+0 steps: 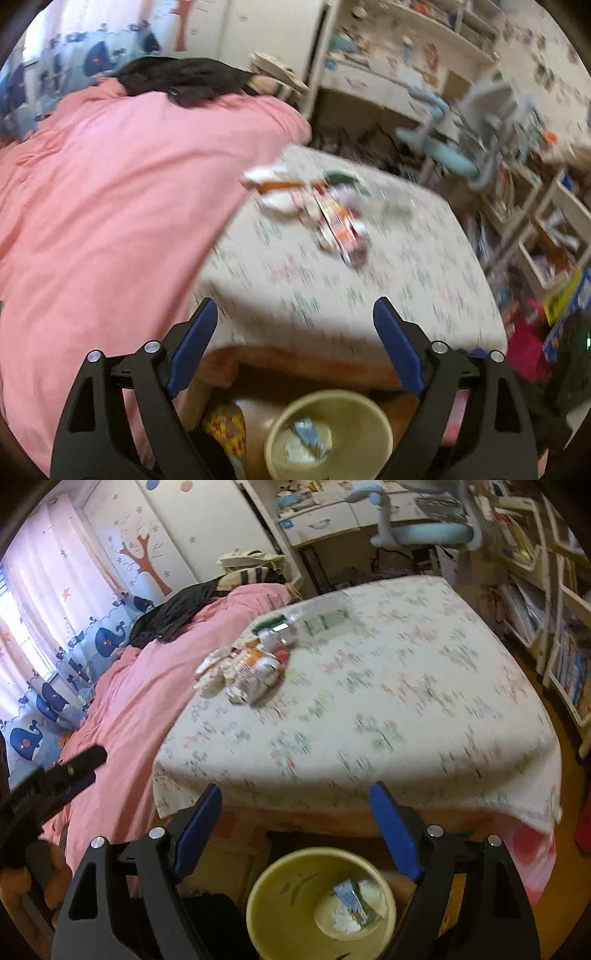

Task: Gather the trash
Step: 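Move the right gripper back to the orange snack wrapper on the table, then grasp the snack wrapper with the right gripper while the left gripper grasps another tissue, then carry the wrapper to the yellow bin and open the right gripper over it, then open the left gripper over the yellow bin to drop the tissues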

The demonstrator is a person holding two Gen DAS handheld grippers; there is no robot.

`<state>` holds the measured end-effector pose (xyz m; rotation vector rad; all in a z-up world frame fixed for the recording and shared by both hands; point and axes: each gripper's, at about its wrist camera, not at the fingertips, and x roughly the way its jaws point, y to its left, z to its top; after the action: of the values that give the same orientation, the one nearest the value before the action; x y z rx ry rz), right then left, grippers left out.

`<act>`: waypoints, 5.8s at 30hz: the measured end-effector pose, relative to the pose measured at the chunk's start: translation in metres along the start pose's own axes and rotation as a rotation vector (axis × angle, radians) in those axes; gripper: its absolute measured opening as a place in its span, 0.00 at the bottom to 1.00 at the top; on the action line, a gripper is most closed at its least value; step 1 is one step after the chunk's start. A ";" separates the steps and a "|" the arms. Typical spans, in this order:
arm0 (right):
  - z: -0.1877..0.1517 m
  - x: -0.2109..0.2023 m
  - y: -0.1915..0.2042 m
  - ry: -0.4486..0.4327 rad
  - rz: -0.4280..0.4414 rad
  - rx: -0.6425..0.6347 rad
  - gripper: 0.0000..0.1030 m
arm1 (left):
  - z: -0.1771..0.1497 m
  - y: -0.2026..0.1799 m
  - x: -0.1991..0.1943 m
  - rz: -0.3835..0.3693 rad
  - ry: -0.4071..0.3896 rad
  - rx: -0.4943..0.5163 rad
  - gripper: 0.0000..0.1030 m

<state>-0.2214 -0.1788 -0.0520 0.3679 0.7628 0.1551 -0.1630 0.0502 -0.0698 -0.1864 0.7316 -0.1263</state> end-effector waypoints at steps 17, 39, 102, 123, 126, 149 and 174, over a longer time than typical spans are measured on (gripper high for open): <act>0.088 0.134 0.033 0.117 0.039 -0.060 0.72 | 0.110 0.033 0.096 0.130 -0.036 -0.028 0.81; 0.108 0.164 0.010 0.226 0.083 -0.111 0.23 | 0.188 0.017 0.286 0.153 0.129 0.112 0.79; 0.083 0.086 -0.026 0.234 -0.061 -0.166 0.22 | 0.057 -0.022 0.184 -0.051 0.382 0.191 0.11; 0.085 0.073 -0.020 0.184 -0.037 -0.159 0.22 | 0.083 -0.002 0.134 -0.122 0.197 0.073 0.11; 0.083 0.065 -0.015 0.168 -0.036 -0.168 0.22 | 0.081 0.001 0.128 -0.130 0.189 0.060 0.11; -0.056 0.034 0.038 0.395 -0.044 -0.436 0.22 | 0.014 -0.014 0.072 -0.196 0.214 0.090 0.11; -0.080 0.037 0.013 0.430 -0.183 -0.418 0.63 | -0.058 -0.042 0.050 -0.241 0.317 0.187 0.11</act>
<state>-0.2506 -0.1349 -0.1240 -0.1404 1.1551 0.2191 -0.1675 -0.0070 -0.1361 -0.0751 1.0059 -0.4595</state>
